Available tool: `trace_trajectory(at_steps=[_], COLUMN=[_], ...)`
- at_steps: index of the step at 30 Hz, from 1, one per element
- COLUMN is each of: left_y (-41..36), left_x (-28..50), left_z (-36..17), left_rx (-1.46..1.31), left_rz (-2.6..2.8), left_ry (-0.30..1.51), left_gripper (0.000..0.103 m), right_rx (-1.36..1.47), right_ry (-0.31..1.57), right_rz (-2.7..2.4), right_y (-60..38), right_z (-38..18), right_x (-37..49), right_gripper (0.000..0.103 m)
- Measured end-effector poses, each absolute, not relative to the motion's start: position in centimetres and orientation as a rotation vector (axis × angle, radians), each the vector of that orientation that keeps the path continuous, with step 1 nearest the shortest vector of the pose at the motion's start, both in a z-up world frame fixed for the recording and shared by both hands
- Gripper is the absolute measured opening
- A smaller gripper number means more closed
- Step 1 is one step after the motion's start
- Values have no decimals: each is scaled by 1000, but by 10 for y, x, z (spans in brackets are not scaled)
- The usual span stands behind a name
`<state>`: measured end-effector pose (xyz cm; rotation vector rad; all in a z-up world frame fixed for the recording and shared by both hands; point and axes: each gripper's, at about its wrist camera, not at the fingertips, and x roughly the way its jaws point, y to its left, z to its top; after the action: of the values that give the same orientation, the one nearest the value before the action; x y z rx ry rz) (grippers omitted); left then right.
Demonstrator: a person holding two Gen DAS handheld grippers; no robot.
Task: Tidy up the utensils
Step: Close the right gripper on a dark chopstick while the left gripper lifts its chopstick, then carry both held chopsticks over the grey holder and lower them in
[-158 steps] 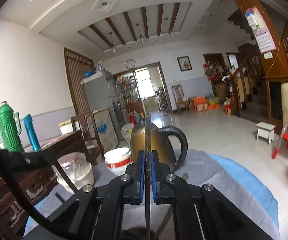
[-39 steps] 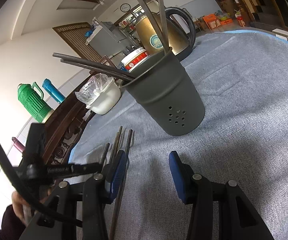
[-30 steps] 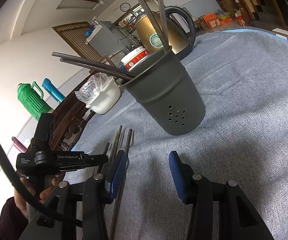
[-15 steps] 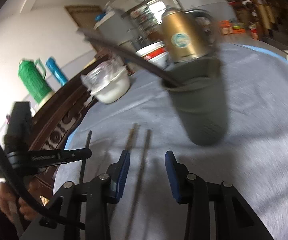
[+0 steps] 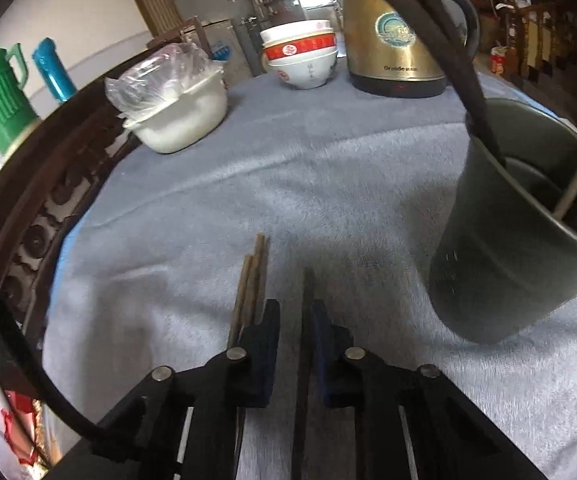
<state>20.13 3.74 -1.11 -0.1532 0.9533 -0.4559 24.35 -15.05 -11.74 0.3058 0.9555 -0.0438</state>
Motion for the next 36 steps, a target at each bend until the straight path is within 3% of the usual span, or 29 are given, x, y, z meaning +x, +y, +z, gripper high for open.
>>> trace_trajectory(at_steps=[5,36], left_y=[39,11], left_x=[198,170], left_z=[-7,56], left_rx=[-159,-108], left_rz=[-458,-482], left_ry=[947,805], left_gripper=[6,6], right_rx=[293,427], right_ry=[969,428], right_rz=[-62,142], right_y=[-152,-211], right_z=[-122,33], right_x=[249,104], right_gripper=[6,6])
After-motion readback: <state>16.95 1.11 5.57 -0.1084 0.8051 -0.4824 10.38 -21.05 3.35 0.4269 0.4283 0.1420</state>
